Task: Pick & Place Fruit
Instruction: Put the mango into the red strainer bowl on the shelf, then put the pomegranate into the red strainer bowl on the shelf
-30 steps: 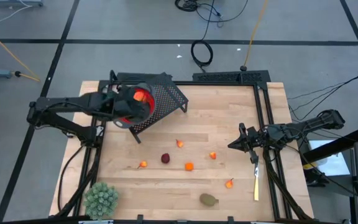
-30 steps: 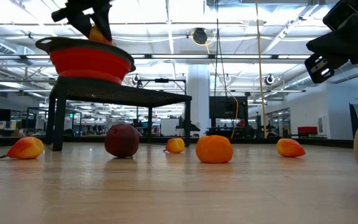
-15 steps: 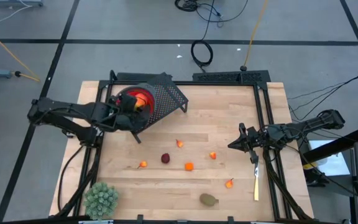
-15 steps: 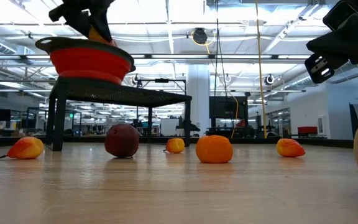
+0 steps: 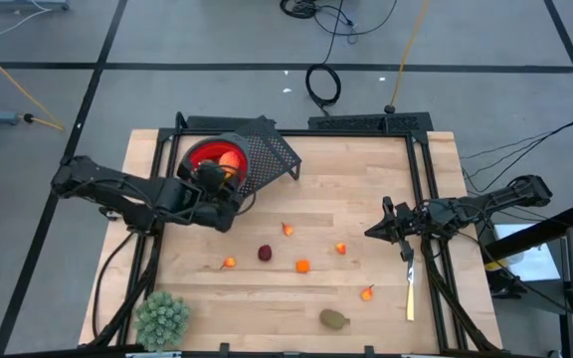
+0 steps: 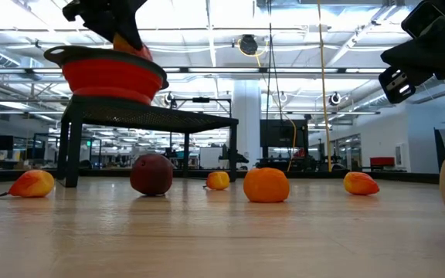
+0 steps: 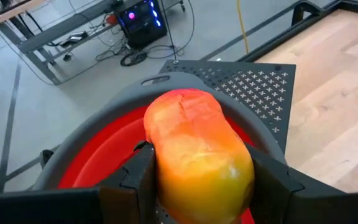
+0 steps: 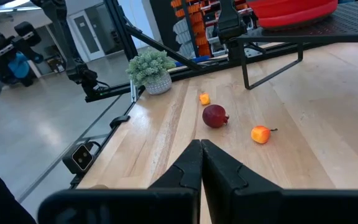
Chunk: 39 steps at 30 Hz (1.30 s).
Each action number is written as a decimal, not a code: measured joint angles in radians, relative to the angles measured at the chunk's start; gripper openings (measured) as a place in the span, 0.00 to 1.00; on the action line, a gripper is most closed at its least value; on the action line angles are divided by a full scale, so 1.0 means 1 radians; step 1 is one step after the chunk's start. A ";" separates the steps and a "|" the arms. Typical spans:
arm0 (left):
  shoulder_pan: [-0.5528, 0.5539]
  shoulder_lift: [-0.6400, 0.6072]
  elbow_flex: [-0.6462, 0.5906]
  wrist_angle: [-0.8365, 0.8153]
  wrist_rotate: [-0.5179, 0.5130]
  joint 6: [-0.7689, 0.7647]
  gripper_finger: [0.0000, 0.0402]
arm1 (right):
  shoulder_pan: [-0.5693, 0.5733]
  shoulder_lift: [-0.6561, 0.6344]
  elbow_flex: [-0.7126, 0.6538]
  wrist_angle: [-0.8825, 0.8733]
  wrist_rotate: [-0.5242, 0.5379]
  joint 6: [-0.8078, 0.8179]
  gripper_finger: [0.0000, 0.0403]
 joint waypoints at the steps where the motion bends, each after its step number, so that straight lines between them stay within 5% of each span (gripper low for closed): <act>1: -0.003 0.005 0.000 -0.006 0.000 -0.008 0.44 | 0.000 0.000 0.000 0.000 0.000 0.000 0.00; 22: -0.009 0.039 0.001 -0.059 0.098 -0.057 0.45 | 0.000 0.000 0.000 0.000 0.000 0.018 0.00; 39: -0.009 0.032 0.001 -0.082 0.094 -0.041 0.75 | 0.000 0.000 0.000 0.001 0.000 0.026 0.00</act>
